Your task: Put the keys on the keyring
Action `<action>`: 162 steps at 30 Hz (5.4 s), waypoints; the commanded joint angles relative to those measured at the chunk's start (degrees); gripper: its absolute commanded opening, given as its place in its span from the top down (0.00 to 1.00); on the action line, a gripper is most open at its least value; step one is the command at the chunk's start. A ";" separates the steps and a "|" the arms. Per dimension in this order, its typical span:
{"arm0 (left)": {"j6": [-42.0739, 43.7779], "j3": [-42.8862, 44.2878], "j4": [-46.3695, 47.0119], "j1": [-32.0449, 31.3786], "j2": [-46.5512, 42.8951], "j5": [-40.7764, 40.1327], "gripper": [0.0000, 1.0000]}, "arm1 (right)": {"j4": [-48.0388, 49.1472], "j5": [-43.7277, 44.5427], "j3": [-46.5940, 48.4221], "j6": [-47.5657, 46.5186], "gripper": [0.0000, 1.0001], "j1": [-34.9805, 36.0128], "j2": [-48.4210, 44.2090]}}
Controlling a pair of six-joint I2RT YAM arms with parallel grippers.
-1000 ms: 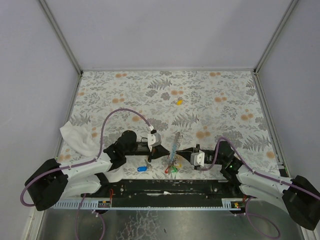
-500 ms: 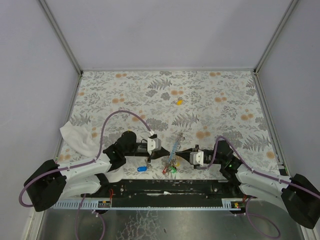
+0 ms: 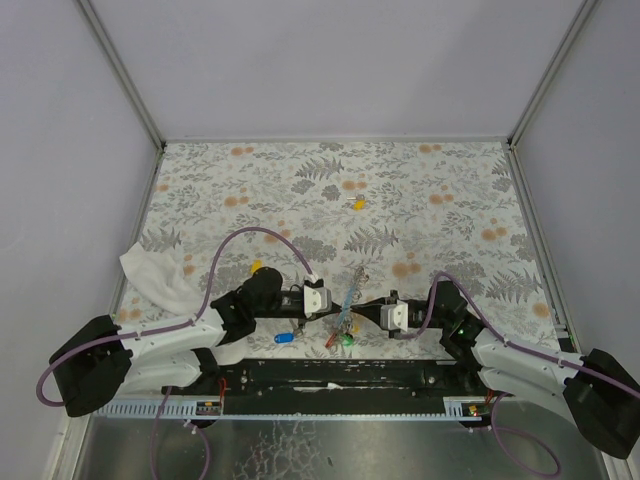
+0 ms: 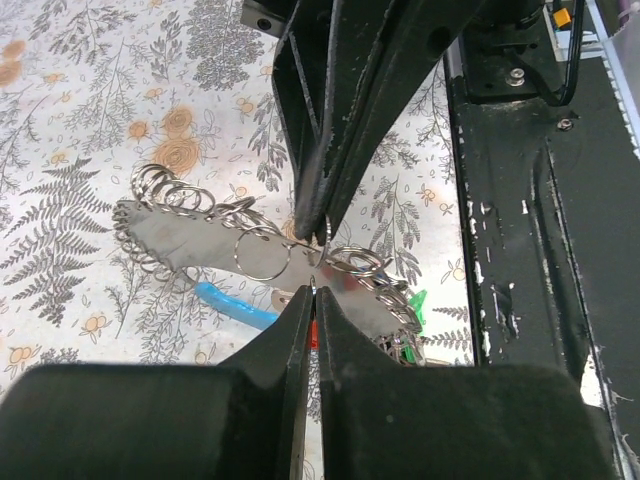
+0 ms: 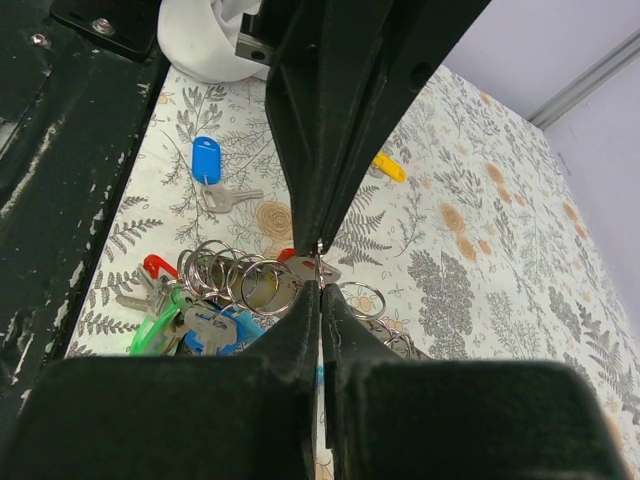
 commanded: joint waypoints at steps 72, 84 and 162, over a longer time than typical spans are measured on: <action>2.54 2.98 1.34 -0.55 0.23 0.78 1.00 | -0.01 -0.46 4.46 0.30 1.00 -0.37 0.78; 3.10 2.35 -1.10 -0.60 -1.85 -1.56 1.00 | -2.14 2.49 4.19 0.28 1.00 -0.41 -1.13; 3.66 2.98 -0.62 -0.69 -0.68 -1.81 1.00 | -2.02 2.32 4.85 1.26 1.00 -0.41 0.25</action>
